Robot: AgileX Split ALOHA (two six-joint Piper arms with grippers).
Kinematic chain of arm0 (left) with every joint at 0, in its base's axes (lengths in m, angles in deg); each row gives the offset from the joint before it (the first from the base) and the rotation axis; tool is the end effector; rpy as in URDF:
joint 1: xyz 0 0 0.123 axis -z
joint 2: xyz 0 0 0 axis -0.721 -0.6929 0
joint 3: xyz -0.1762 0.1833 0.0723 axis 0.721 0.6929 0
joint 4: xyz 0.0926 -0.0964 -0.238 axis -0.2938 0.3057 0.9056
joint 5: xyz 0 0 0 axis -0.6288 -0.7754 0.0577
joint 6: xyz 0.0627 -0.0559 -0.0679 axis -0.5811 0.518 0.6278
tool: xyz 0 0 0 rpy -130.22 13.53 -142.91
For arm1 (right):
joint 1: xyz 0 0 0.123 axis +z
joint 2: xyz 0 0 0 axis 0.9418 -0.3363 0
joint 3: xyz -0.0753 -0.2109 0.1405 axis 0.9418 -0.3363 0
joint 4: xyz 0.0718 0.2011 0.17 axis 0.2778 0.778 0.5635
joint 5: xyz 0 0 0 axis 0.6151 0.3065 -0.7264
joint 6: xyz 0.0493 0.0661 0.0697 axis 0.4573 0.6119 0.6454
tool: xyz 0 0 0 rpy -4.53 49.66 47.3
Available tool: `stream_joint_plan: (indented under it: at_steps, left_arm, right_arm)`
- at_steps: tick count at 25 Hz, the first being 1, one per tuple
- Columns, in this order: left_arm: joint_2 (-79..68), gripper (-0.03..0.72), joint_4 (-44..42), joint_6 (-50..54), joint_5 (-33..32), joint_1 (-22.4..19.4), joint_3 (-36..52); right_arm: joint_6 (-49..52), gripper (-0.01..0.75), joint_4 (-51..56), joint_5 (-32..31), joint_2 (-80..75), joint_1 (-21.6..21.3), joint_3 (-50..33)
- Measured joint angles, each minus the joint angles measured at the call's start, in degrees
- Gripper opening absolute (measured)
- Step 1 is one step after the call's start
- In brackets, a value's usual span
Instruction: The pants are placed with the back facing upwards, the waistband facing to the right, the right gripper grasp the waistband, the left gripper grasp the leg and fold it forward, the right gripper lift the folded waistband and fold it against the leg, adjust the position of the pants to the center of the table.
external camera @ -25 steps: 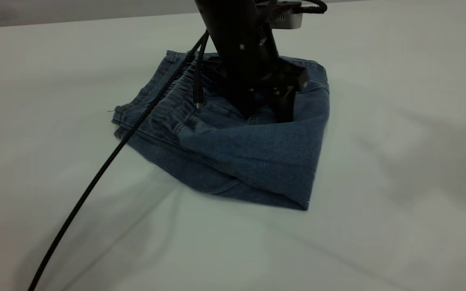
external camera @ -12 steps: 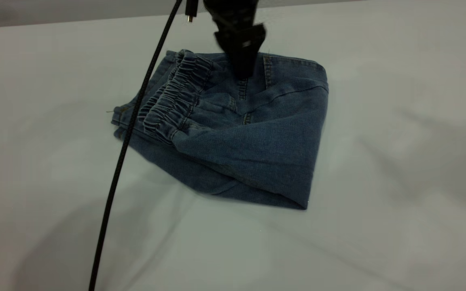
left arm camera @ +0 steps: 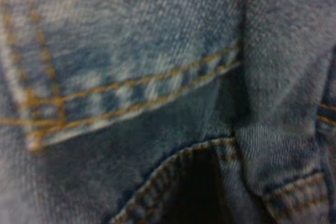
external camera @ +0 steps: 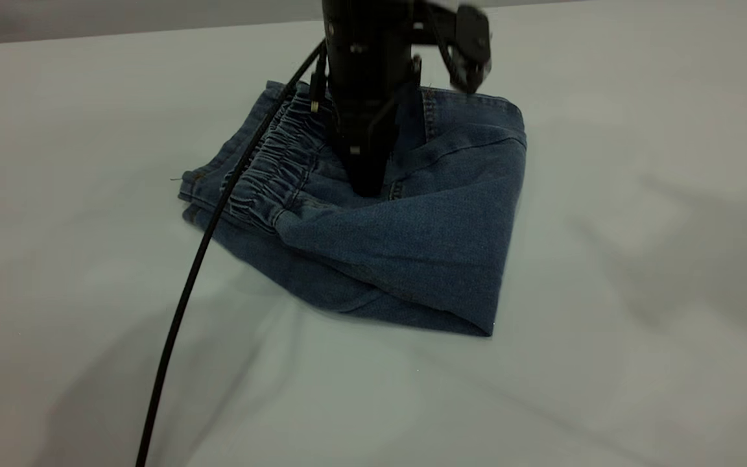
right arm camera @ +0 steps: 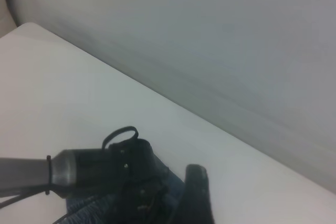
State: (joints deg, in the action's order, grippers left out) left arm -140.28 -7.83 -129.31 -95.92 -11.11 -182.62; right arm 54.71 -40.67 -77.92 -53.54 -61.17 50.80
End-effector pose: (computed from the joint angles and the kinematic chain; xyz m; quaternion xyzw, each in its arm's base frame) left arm 0.4064 -0.2849 0.0361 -0.7435 -0.6684 0.0045 0.0199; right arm 0.2808 0.0802 0.4951 -0.2314 0.8265 0.1303 0.4964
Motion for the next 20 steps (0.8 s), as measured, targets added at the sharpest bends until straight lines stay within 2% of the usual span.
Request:
stream_joint_plan:
  at_steps: [6, 14, 20]
  left_arm:
    - [-1.11, 0.546, 0.00, 8.71, 0.69, 0.00, 0.00]
    - [-1.28, 0.546, 0.00, 33.01, 1.57, 0.00, 0.00]
    - [-1.33, 0.546, 0.00, 52.28, -0.30, 0.06, 0.00]
  right_arm:
    - [0.00, 0.552, 0.00, 0.00, 0.00, 0.00, 0.00]
    - [0.00, 0.552, 0.00, 0.00, 0.00, 0.00, 0.00]
    - [0.00, 0.552, 0.00, 0.00, 0.00, 0.00, 0.00]
